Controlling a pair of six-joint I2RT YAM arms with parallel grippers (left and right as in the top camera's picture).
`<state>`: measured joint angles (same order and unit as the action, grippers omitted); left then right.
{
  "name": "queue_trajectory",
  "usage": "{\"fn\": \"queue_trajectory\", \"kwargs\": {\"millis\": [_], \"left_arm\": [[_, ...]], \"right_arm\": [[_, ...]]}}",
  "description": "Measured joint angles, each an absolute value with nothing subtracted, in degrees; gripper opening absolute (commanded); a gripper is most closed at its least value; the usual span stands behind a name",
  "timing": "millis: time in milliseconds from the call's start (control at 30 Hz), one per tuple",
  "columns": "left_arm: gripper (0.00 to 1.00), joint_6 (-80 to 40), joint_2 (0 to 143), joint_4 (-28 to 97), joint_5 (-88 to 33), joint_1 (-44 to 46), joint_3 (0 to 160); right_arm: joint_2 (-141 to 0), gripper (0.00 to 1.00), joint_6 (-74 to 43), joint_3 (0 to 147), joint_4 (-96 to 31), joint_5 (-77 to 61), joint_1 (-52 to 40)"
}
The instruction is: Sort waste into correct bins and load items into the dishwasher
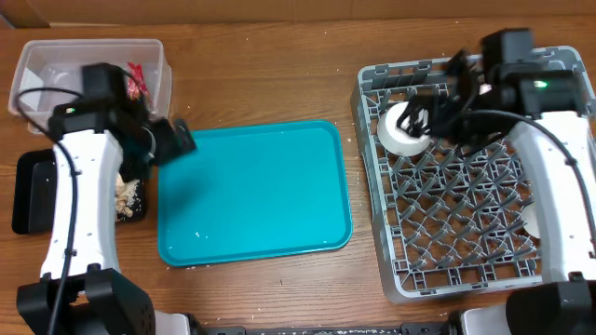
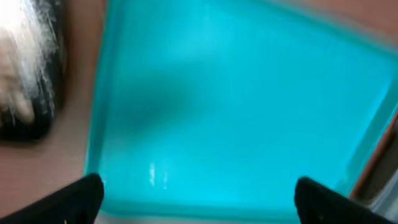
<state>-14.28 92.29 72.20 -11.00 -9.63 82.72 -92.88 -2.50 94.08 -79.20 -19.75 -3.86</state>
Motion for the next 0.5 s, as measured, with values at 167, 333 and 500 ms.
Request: {"fn": "queue_trajectory", "kwargs": {"millis": [167, 333, 500], "left_arm": [[1.0, -13.19, 92.29, 87.85, -10.92, -9.37, 82.63], [1.0, -11.57, 91.77, 93.06, -10.94, -9.39, 81.73], [1.0, -11.14, 80.38, 86.35, -11.0, -9.39, 73.87]], "right_arm": [[-93.56, 1.0, -2.2, 93.95, -86.63, -16.97, -5.5], [-93.23, 1.0, -1.89, 93.3, -89.43, -15.77, -5.5], [-84.38, 1.0, -1.67, 81.93, -78.26, -15.14, -5.5]]}}
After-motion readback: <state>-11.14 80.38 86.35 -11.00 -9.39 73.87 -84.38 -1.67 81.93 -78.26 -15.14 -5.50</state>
